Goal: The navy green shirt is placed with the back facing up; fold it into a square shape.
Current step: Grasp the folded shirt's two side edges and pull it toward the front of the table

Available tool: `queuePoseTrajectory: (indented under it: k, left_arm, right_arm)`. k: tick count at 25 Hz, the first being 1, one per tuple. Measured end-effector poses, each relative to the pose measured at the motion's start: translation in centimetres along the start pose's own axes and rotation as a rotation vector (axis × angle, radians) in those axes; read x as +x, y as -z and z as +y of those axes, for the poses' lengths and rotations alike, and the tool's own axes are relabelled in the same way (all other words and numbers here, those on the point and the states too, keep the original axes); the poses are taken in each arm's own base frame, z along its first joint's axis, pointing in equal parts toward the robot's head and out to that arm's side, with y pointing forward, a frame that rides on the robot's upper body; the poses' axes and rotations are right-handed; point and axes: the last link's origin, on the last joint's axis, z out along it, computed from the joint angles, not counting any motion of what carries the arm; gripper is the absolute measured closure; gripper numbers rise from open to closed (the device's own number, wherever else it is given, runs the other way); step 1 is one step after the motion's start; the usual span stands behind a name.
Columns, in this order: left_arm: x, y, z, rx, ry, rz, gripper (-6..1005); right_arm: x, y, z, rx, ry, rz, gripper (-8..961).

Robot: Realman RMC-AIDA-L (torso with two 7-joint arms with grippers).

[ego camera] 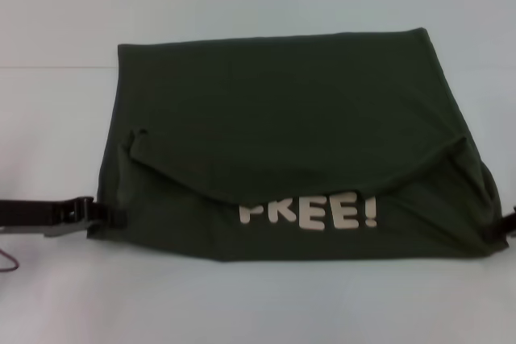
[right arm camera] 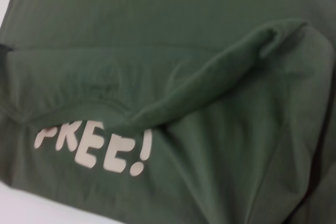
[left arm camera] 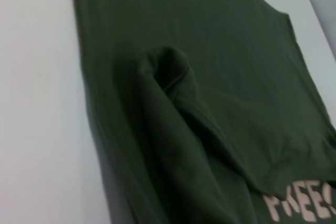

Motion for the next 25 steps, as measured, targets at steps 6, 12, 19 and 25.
queuePoseTrajectory:
  k: [6, 12, 19, 25]
  left_arm:
    - [-1.8, 1.8, 0.5, -0.057, 0.037, -0.112, 945]
    - [-4.8, 3.9, 1.1, -0.147, 0.071, -0.262, 945]
    - [-6.9, 6.2, 2.0, -0.250, 0.077, -0.395, 945]
    - [-6.0, 6.3, 2.2, -0.264, 0.078, -0.346, 945]
  right_arm:
    - [3.6, 0.5, 0.5, -0.110, 0.036, 0.137, 943]
    - [6.6, 0.8, 0.9, -0.196, 0.054, 0.233, 943]
    - [8.8, 0.9, 0.9, -0.231, 0.076, 0.323, 943]
    - [7.6, 0.7, 1.6, -0.255, 0.075, 0.275, 944]
